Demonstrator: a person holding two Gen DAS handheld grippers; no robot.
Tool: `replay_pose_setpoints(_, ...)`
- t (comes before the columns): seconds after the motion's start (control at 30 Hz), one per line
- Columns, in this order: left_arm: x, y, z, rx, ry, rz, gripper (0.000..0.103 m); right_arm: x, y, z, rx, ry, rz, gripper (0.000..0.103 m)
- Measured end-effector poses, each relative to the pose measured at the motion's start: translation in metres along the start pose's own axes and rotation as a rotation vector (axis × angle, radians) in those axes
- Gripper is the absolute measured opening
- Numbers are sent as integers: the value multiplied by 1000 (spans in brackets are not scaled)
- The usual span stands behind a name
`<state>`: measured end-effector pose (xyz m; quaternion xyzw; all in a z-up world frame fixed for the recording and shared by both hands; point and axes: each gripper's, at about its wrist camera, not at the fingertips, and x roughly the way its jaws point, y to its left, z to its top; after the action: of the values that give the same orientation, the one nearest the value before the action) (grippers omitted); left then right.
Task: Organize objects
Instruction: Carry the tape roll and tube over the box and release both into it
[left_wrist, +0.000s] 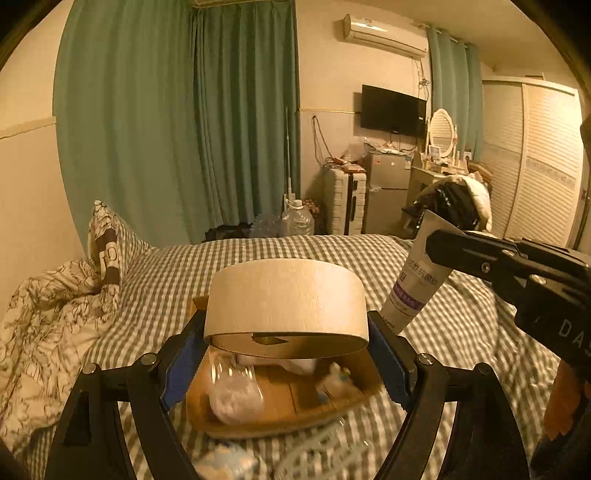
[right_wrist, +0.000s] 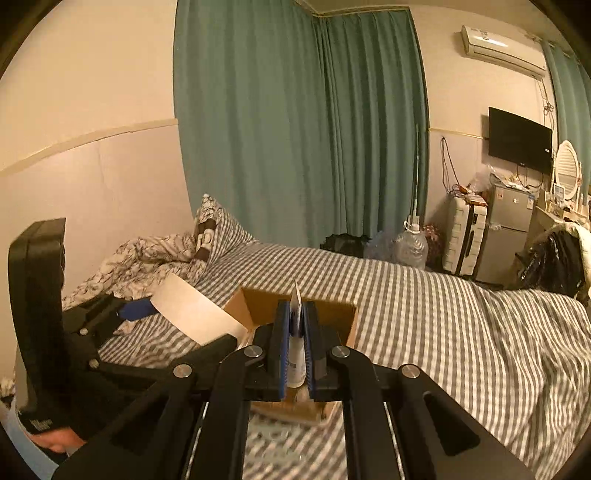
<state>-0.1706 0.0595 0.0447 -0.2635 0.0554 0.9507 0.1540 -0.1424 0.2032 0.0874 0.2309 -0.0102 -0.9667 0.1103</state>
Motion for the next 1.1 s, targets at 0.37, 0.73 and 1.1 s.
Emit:
replay_pose_setpoints(0.37,91,34,-27,-47,125,-4,85,112,-11,-24,50,162,23,7)
replay_pose_setpoints(0.73,84,48,-46,-92,164,54,99,96,-21,-32,83,148,-30,52)
replay_pose_setpoints(1.1,-28,50,-38,-114,76,76,103,-24,-10,0,12,50,-94,65)
